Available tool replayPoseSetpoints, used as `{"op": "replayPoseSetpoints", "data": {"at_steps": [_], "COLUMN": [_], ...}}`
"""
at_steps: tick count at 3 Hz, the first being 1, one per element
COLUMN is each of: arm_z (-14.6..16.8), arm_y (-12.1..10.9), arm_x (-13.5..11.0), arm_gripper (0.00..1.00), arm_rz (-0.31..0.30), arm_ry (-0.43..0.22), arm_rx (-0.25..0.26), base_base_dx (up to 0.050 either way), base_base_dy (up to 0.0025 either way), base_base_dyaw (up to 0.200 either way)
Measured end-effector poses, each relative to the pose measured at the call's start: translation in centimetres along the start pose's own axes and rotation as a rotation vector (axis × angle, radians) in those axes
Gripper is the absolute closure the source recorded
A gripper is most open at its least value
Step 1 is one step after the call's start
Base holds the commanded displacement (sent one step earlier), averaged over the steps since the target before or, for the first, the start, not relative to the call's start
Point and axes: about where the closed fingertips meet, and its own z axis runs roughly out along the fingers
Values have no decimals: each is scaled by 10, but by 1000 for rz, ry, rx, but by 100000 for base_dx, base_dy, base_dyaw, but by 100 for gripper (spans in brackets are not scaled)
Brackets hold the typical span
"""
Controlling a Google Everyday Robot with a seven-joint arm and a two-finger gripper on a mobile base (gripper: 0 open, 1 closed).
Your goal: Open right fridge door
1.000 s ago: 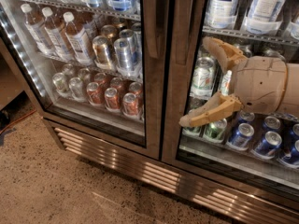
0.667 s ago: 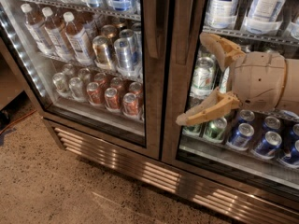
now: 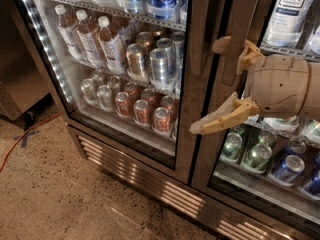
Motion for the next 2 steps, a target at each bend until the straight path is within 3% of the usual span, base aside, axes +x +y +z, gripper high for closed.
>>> {"op": "replayPoseSetpoints", "data": {"at_steps": [1,2], "arm_z": [0,0], "arm_y": [0,0], "arm_x": [0,0], "arm_gripper": [0,15], "arm_rz": [0,0], "arm_ry": [0,0], "arm_rx": [0,0], "base_base_dx": [0,0], "base_base_dy": [0,0], "base_base_dyaw": [0,0]}}
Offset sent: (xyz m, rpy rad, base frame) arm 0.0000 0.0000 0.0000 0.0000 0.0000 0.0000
